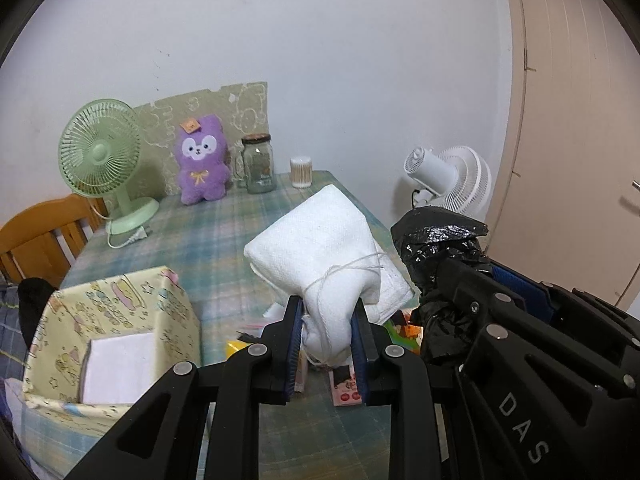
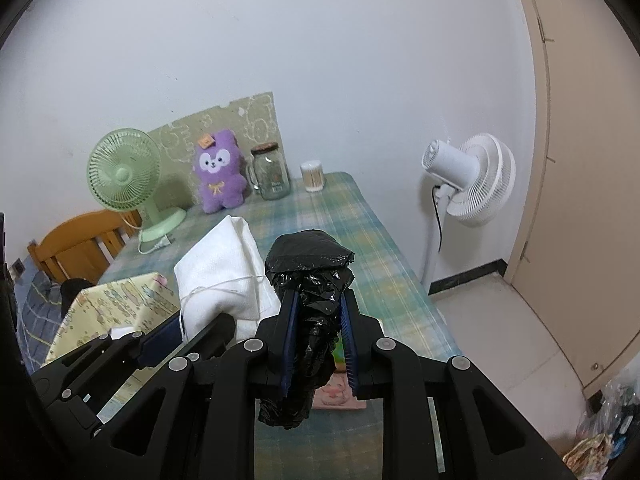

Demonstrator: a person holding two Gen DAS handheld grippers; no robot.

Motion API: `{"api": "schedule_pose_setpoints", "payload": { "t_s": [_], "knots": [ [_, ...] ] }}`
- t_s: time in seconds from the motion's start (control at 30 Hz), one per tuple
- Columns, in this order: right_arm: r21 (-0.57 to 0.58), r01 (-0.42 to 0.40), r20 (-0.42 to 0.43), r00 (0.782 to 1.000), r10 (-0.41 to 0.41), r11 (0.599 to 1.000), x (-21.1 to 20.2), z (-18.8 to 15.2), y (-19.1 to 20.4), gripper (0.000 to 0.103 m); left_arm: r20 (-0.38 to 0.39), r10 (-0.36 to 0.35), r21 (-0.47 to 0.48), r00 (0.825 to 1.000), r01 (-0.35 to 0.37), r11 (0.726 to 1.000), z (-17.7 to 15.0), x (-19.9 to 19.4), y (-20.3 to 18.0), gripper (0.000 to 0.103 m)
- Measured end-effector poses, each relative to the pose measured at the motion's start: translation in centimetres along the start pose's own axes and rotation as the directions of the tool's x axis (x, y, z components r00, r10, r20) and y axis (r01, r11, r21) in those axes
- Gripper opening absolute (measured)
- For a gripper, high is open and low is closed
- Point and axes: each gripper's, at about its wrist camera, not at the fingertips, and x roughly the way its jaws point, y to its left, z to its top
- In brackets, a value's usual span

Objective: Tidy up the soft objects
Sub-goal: 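Lift and carry the towel with left tool while right tool carries the black bundle to the box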

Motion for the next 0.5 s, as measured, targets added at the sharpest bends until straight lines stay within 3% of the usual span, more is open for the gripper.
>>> {"api": "schedule_pose_setpoints", "payload": {
  "t_s": [0.5],
  "knots": [
    [-0.03,-0.019,0.035,0.999,0.02,0.999,-0.6,1.9,3.6,0.024,0.045,0.025,-0.009,0.999,-0.024,1.0,1.5,-2.3,2.9,0.021]
  ]
}}
